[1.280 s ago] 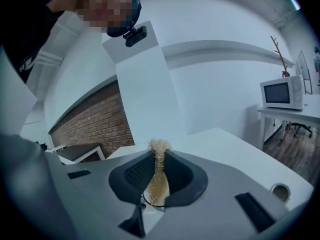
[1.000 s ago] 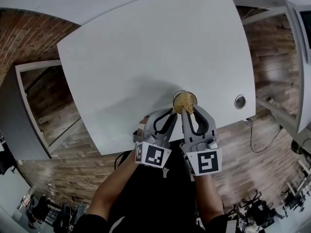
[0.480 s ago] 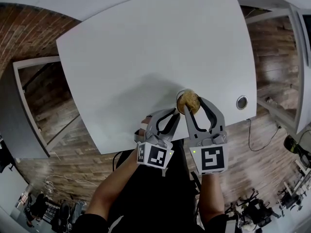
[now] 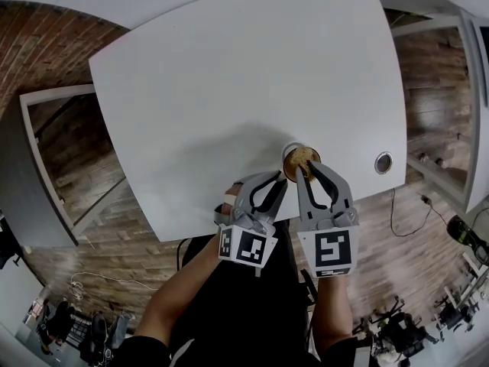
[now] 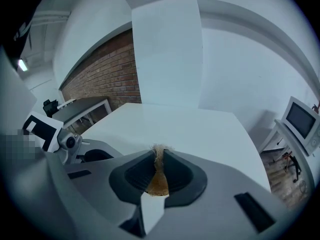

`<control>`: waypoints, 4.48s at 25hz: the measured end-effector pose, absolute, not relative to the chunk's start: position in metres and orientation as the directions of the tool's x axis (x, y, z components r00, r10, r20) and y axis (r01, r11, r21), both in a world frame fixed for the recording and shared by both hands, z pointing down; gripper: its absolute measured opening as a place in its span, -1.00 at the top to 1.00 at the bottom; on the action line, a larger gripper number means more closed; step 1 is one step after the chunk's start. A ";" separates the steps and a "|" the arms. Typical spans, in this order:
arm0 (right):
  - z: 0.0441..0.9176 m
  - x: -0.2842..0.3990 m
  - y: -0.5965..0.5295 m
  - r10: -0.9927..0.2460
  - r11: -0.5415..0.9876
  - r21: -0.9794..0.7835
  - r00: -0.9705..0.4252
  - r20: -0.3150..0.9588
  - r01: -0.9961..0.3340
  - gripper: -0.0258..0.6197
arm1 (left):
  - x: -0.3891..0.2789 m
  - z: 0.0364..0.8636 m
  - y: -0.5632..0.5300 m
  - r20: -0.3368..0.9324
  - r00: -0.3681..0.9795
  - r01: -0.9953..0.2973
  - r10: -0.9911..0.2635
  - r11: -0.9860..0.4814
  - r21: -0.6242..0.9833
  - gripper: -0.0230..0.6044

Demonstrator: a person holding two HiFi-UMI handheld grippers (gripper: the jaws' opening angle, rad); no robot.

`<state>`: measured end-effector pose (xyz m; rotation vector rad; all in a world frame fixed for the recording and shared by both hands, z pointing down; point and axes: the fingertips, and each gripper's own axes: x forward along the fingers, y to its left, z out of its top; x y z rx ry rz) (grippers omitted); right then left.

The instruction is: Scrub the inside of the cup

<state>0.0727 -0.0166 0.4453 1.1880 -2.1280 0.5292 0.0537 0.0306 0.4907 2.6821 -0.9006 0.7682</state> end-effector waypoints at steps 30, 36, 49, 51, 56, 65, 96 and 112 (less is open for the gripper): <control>0.458 0.072 -0.008 -0.398 0.618 0.004 -0.309 0.864 -0.786 0.82 | 0.053 0.491 0.031 0.555 0.653 -0.627 -0.515 -0.779 0.015 0.72; 0.486 0.068 -0.004 -0.338 0.658 0.065 -0.217 0.916 -0.750 0.82 | 0.054 0.491 0.031 0.561 0.649 -0.626 -0.515 -0.780 0.008 0.72; 0.448 0.079 -0.008 -0.362 0.629 0.041 -0.246 0.899 -0.776 0.82 | 0.054 0.491 0.030 0.559 0.644 -0.635 -0.522 -0.773 0.010 0.72; 0.435 0.083 -0.008 -0.394 0.608 0.028 -0.271 0.878 -0.793 0.82 | 0.054 0.491 0.031 0.557 0.645 -0.636 -0.523 -0.771 0.013 0.72; 0.447 0.086 -0.007 -0.403 0.562 -0.038 -0.313 0.860 -0.826 0.82 | 0.053 0.491 0.030 0.557 0.644 -0.639 -0.525 -0.769 0.013 0.72; 0.488 0.075 -0.006 -0.316 0.558 -0.076 -0.296 0.901 -0.826 0.82 | 0.053 0.491 0.030 0.559 0.640 -0.642 -0.528 -0.767 0.011 0.72; 0.471 0.063 0.002 -0.164 0.597 -0.284 -0.461 0.872 -0.750 0.83 | 0.055 0.492 0.029 0.566 0.633 -0.640 -0.529 -0.769 -0.004 0.72; 0.506 0.061 -0.005 -0.071 0.664 -0.136 -0.244 0.967 -0.735 0.83 | 0.055 0.493 0.030 0.571 0.627 -0.628 -0.529 -0.777 -0.030 0.73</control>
